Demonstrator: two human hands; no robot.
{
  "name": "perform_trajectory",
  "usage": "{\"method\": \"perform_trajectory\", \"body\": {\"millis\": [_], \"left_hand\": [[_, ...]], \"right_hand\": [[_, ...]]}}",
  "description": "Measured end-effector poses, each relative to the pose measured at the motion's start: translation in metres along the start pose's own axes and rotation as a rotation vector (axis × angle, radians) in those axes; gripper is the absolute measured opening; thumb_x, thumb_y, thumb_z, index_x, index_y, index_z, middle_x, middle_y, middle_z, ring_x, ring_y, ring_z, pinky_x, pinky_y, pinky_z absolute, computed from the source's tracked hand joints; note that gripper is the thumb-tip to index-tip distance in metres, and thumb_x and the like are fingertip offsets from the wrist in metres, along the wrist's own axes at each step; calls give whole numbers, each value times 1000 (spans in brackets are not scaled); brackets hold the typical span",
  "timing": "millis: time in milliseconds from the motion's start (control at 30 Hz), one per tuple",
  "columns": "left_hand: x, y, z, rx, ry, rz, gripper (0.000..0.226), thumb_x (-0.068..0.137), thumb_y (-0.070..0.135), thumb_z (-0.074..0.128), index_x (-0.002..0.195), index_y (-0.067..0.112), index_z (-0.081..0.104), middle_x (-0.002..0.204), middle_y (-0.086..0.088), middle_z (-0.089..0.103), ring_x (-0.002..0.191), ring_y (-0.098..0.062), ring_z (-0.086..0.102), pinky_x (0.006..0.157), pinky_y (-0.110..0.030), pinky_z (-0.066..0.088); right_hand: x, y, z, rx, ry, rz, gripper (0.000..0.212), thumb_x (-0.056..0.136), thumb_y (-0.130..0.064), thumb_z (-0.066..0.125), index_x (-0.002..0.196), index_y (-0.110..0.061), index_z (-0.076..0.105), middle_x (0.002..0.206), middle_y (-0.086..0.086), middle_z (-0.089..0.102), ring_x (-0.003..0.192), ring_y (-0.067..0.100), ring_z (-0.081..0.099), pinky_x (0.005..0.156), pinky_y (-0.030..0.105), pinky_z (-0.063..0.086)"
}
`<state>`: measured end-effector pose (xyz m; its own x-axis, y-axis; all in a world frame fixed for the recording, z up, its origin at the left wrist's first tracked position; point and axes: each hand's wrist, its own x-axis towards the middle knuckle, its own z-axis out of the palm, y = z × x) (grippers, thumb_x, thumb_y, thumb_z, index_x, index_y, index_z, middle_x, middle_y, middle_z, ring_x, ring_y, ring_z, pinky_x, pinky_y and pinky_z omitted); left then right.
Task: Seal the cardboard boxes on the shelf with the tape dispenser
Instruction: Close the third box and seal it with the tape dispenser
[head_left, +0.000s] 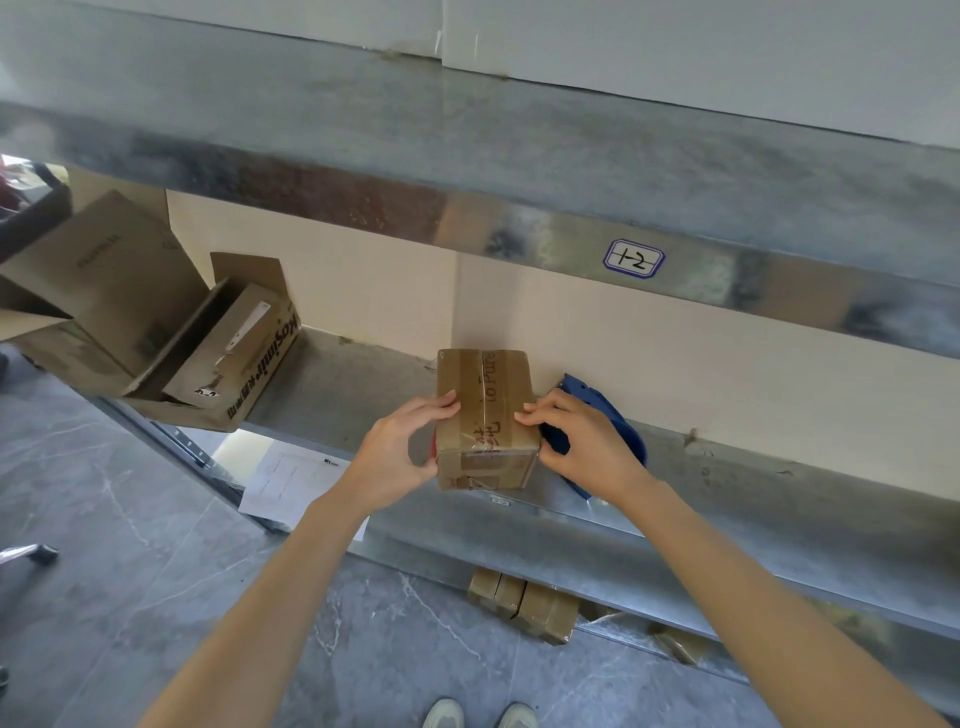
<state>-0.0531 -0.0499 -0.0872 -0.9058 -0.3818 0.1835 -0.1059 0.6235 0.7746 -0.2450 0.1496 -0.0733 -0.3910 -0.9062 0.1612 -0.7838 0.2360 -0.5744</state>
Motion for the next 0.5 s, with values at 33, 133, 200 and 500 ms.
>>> {"method": "perform_trajectory", "body": {"millis": [33, 133, 200, 500], "left_hand": [[0, 0, 1, -11, 7, -5, 62, 79, 2, 78, 136, 20, 61, 143, 11, 54, 133, 2, 46, 113, -28, 39], [0, 1, 2, -22, 23, -10, 61, 79, 0, 78, 134, 19, 62, 142, 9, 55, 133, -1, 48, 113, -34, 41], [0, 1, 1, -24, 17, -14, 61, 79, -1, 78, 134, 19, 62, 142, 9, 55, 133, -1, 48, 114, -36, 41], [-1, 1, 1, -69, -12, -76, 64, 81, -5, 72, 136, 25, 60, 143, 16, 52, 134, 2, 45, 115, -38, 39]], "right_hand": [[-1, 0, 3, 11, 22, 2, 34, 88, -7, 71, 120, -18, 69, 113, -8, 62, 120, 2, 55, 97, 33, 50], [0, -2, 12, 9, 88, 3, 26, 88, -4, 71, 112, -14, 70, 106, -5, 62, 115, 15, 61, 89, 41, 55], [4, -5, 16, -42, 128, 1, 23, 87, 2, 69, 106, -8, 70, 103, 0, 62, 105, 26, 64, 77, 47, 57], [-5, -2, 4, 33, -9, -8, 40, 87, -7, 68, 125, -16, 63, 118, -13, 53, 128, 1, 49, 103, 29, 46]]}}
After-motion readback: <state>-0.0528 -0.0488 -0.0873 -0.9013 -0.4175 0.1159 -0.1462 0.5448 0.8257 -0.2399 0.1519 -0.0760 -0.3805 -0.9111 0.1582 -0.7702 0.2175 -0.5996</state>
